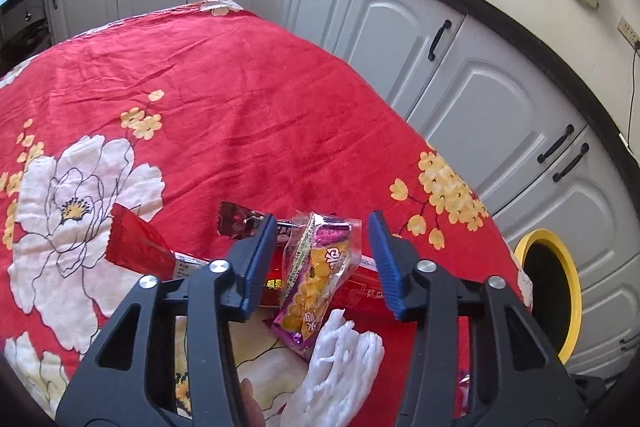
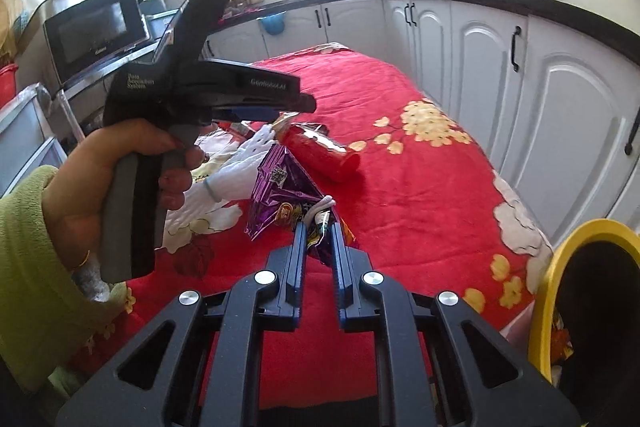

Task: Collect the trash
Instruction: 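Grasp the pink-and-yellow snack bag with the left tool while the right tool grasps the purple wrapper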

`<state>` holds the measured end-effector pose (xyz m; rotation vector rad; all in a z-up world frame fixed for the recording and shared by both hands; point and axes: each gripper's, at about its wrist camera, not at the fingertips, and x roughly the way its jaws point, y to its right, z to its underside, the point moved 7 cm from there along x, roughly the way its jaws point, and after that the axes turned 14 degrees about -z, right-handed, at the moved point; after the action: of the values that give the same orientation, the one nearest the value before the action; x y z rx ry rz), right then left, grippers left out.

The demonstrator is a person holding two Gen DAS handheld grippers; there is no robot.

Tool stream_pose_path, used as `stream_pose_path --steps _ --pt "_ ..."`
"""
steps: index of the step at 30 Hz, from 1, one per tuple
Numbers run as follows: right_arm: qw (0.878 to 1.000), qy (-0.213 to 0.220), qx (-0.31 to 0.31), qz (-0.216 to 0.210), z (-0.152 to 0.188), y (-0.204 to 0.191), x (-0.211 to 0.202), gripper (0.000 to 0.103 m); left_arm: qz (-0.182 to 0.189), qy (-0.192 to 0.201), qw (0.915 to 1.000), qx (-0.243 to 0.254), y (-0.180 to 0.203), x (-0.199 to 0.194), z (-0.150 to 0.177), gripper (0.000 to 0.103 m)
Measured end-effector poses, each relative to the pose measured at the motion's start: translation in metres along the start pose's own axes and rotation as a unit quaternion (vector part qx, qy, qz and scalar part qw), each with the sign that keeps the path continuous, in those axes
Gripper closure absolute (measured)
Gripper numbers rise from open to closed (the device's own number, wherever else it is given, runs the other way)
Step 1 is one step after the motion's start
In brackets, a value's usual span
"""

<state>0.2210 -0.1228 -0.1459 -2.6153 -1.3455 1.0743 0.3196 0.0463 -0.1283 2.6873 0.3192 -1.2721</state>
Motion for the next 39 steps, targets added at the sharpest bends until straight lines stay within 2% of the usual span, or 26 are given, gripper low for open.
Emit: stream_pose_path --steps 1,7,21,39 --pt "1.000 0.003 0.003 0.001 0.000 0.001 -0.002 0.091 -0.002 -0.001 1.0000 0.001 0.000 0.001 0.001 0.073" --pt "1.000 0.019 0.017 0.000 -0.003 0.004 -0.014 0.092 0.004 0.009 0.9999 -0.008 -0.002 -0.004 0.000 0.081" --pt "0.999 0.045 0.024 -0.005 -0.013 -0.001 -0.037 0.092 0.043 0.070 0.9965 -0.016 0.002 -0.066 -0.008 0.083" --pt "0.995 0.091 0.025 0.020 -0.025 0.007 -0.093 0.092 0.085 0.119 0.9890 0.019 0.050 -0.129 0.001 0.083"
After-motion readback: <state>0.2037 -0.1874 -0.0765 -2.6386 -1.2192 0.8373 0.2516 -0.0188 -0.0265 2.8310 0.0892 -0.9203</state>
